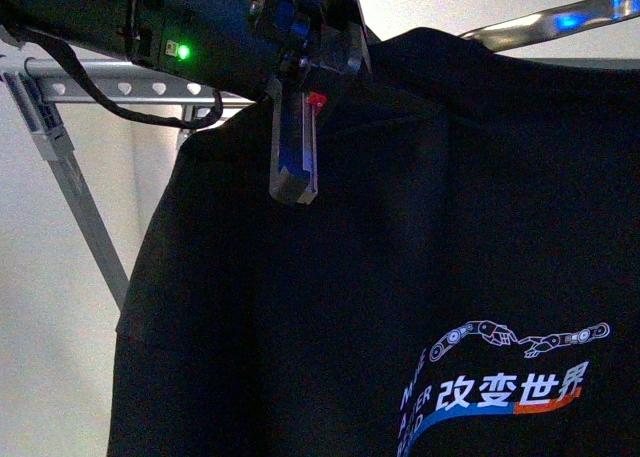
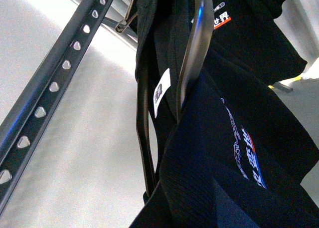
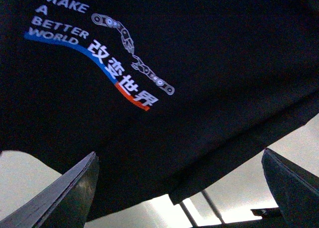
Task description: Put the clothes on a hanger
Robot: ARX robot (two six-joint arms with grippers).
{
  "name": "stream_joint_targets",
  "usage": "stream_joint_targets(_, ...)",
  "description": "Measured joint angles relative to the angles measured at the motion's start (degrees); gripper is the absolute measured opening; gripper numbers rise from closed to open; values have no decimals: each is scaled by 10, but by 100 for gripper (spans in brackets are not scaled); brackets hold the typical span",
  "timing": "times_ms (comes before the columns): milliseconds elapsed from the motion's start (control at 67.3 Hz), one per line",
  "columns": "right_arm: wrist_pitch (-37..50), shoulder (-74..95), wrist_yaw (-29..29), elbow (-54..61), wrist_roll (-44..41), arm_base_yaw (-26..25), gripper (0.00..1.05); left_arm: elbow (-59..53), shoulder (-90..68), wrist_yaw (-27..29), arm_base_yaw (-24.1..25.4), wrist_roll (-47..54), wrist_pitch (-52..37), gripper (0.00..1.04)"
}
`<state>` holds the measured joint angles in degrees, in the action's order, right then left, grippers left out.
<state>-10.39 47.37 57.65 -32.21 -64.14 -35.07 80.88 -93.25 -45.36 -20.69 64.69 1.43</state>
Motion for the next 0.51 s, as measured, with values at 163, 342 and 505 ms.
stream_joint_targets(163,-103,86,-10,-104,-165,30,97,0,0,0,0,0,0,4)
stream_joint_targets(342,-76,169,-118,-206,-258,120,97,0,0,-1,-1,0,0,4)
stream_joint_targets(505,-67,225,-165,-305,-255,186,97,0,0,-1,0,0,0,4)
